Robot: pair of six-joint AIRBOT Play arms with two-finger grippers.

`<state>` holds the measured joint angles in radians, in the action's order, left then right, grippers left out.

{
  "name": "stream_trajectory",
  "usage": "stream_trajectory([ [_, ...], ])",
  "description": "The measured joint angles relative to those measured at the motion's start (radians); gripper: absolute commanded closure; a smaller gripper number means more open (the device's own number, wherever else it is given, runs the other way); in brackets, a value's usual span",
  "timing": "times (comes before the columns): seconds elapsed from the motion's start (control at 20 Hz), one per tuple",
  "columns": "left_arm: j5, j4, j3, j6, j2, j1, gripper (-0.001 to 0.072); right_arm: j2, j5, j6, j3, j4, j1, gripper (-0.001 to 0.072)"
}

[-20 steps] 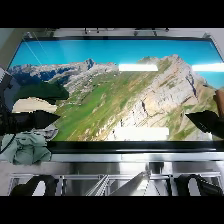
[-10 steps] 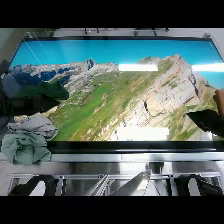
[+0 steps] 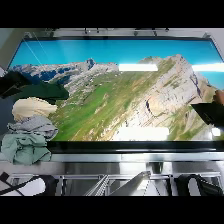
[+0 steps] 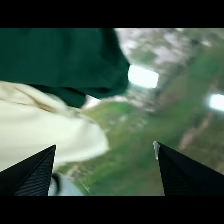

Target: Fold the shirts.

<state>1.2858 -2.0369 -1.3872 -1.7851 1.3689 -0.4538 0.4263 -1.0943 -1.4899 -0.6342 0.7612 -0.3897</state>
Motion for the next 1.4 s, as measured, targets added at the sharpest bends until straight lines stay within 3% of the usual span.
stream_trajectory([
  [0.25,-0.003,0.097,-0.153,0.008,0.193,-0.014,-0.0011,0.022,0.051,0.002,0.007,0.005,0.000,0.0692],
  [0.6,-0.018,0.226,-0.360,0.025,0.478,0.091,-0.0008,0.133,0.072,0.043,0.008,0.008,0.000,0.0685],
  [0.65,-0.005,0.248,-0.389,0.036,0.517,0.106,0.0130,0.147,0.071,0.045,0.008,0.008,0.000,0.0686],
  [0.7,0.013,0.270,-0.417,0.043,0.552,0.120,0.0570,0.158,0.070,0.048,0.008,0.008,0.000,0.0686],
  [0.75,0.035,0.292,-0.451,0.050,0.588,0.135,0.0709,0.166,0.068,0.048,0.008,0.008,0.000,0.0687],
  [0.95,0.129,0.253,-0.598,0.056,0.671,0.212,0.0685,0.180,0.067,0.054,0.008,0.006,0.000,0.0686],
  [1.2,0.108,-0.283,-0.670,-0.077,0.613,0.378,0.0683,0.190,0.065,0.090,0.008,0.005,0.000,0.0687],
  [1.4,0.169,-0.493,-0.631,-0.193,0.498,0.562,0.0682,0.204,0.066,0.101,0.008,0.005,0.000,0.0687],
])
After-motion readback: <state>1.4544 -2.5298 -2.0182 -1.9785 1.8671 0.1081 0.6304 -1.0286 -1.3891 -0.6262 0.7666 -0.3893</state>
